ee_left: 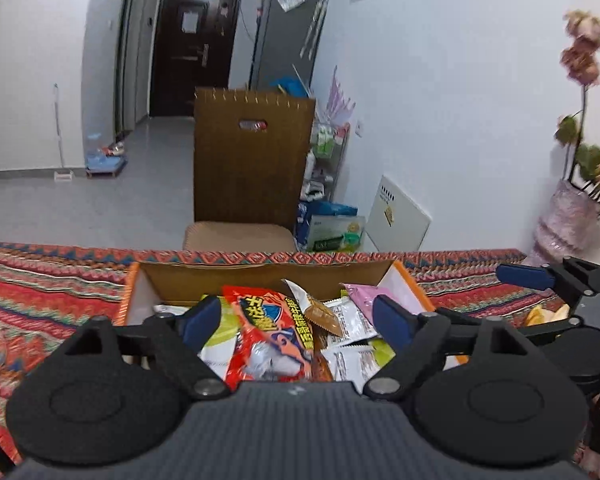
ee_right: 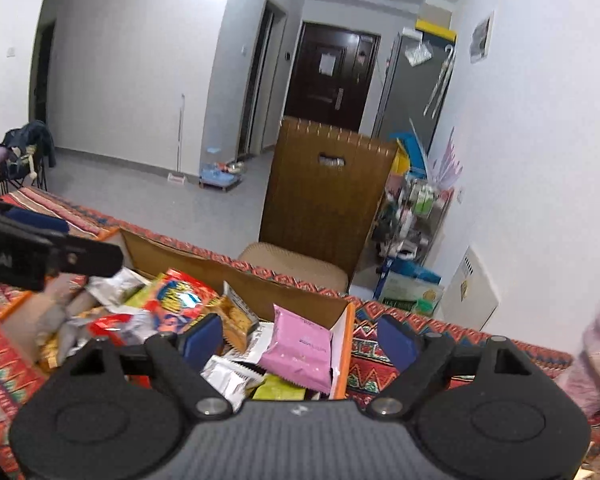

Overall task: Organize snacks
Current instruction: 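Lower both packets into the orange box and open both tools, then move both tools back over the last pink and biscuit packets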

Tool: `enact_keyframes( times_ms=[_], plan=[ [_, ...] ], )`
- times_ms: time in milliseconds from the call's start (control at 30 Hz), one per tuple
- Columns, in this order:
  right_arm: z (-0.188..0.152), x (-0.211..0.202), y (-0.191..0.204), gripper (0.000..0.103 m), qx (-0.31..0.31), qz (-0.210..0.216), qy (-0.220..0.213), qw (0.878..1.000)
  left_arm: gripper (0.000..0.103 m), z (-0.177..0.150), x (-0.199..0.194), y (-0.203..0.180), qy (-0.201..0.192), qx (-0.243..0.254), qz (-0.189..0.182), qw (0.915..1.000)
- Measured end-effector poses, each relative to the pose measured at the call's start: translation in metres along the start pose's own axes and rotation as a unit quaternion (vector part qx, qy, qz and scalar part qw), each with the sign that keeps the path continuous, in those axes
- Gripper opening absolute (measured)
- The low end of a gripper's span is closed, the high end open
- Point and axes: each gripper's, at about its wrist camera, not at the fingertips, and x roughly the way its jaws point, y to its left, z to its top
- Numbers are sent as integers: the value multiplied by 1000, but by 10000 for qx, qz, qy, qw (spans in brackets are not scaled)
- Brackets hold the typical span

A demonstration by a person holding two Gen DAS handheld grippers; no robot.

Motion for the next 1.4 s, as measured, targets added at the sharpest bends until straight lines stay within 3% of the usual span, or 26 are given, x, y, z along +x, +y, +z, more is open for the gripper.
enact_keyframes(
  times_ms=[100, 300, 467, 633, 767, 867, 1133, 1400],
  plan=[
    [-5, -42, 2, 90, 41, 90, -201, 9997, 96, -8, -47, -5, -253, 29, 117, 9996],
    [-36, -126, 17, 94, 139, 250, -545, 9981, 103, -44, -137, -24, -733, 262, 263, 9966],
    [-75, -187, 30, 98, 223, 426, -780, 9958, 103, -98, -197, -31, -896, 247, 73, 9956],
    [-130, -233, 39, 101, 588, 728, -812, 9923, 103, -157, -251, -27, -1101, 66, 181, 9937],
    [-177, -268, 51, 103, 706, 858, -870, 9900, 103, -203, -279, -25, -955, -71, 193, 9952],
    [-212, -284, 60, 103, 882, 1027, -728, 9881, 103, -240, -294, -28, -900, -76, 423, 9950],
    [-280, -331, 99, 103, 949, 891, -494, 9903, 103, -319, -329, -30, -557, 2, 898, 9944],
    [-313, -350, 120, 103, 764, 729, -148, 9943, 103, -349, -351, -21, -379, -169, 935, 9948]
  ],
)
